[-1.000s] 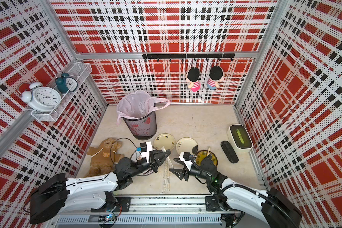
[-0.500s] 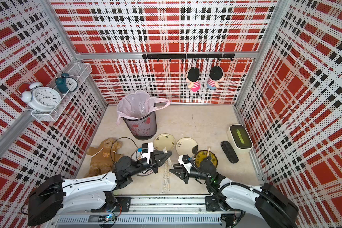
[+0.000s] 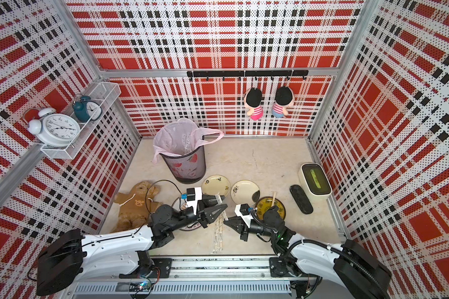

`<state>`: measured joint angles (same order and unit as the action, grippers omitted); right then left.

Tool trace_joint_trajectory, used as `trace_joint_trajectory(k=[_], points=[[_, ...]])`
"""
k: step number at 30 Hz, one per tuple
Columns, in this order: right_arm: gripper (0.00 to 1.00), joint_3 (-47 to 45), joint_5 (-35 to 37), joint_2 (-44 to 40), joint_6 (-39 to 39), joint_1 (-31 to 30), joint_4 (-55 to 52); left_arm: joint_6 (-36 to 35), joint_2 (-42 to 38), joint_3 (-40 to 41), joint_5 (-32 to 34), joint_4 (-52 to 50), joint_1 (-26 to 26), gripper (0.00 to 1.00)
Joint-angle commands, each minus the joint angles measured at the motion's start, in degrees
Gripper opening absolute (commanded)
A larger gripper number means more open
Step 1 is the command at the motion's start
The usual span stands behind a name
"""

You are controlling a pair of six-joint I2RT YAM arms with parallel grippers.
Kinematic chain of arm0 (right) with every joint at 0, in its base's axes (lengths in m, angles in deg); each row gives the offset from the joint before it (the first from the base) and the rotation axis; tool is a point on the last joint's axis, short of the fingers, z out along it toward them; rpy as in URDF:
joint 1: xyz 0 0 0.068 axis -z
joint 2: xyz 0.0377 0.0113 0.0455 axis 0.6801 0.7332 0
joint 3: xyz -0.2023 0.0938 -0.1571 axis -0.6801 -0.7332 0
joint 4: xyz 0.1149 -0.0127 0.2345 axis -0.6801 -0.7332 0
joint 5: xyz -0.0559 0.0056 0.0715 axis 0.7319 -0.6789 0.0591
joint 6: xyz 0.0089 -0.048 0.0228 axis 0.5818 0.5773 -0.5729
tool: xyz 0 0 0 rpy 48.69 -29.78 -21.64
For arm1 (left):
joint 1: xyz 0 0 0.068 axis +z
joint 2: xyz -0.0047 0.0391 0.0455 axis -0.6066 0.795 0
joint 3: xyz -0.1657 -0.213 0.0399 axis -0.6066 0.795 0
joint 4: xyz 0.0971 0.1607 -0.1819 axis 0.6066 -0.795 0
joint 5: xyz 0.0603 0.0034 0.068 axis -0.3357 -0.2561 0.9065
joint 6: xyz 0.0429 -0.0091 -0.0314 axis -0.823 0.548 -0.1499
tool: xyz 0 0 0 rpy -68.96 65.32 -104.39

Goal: Remove the packaging of disposable chopsticks
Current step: Remove the packet bag from the disposable chopsticks.

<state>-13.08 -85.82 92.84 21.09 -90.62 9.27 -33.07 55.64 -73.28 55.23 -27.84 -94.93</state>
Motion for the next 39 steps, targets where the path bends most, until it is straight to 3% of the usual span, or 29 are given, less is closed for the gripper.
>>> trace_joint_trajectory(k=[1, 3, 8, 15, 21, 26, 31, 35, 39], points=[[0.00, -0.95, -0.17, -1.20, 0.74, 0.31, 1.43, 1.21, -0.43, -1.08, -1.35, 2.80, 0.67, 0.41], [0.00, -1.06, -0.17, -1.45, 0.87, 0.31, 1.11, 1.74, -0.83, -0.65, -1.90, 4.02, 1.13, 0.37], [0.00, -0.91, -0.56, -1.60, 1.18, 0.32, 0.83, 2.23, 0.27, -1.35, -3.35, 4.82, 1.33, 0.15], [0.00, -0.24, -0.43, -3.53, 0.98, 0.31, 1.57, 3.08, 3.13, -1.10, -4.00, 5.14, 1.38, 0.02], [0.00, 1.70, 0.64, -6.08, 2.94, 0.31, 0.72, 5.26, 6.27, -0.21, -4.29, 6.66, 1.18, 0.06], [0.00, 4.94, 1.05, -8.44, 5.26, 0.31, -2.58, 5.77, 9.44, 0.12, -4.88, 8.08, 0.98, 0.01], [0.00, 8.39, 0.23, -8.78, 6.44, 0.31, -4.45, 6.46, 10.84, 2.16, -4.92, 11.01, 1.23, 0.05], [0.00, 10.96, 0.01, -8.67, 7.53, 0.32, -6.26, 6.97, 12.84, 2.86, -5.51, 12.28, 1.33, 0.00], [0.00, 12.84, -0.11, -8.16, 8.29, 0.31, -7.45, 7.16, 14.95, 4.56, -5.71, 15.09, 1.57, 0.03]])
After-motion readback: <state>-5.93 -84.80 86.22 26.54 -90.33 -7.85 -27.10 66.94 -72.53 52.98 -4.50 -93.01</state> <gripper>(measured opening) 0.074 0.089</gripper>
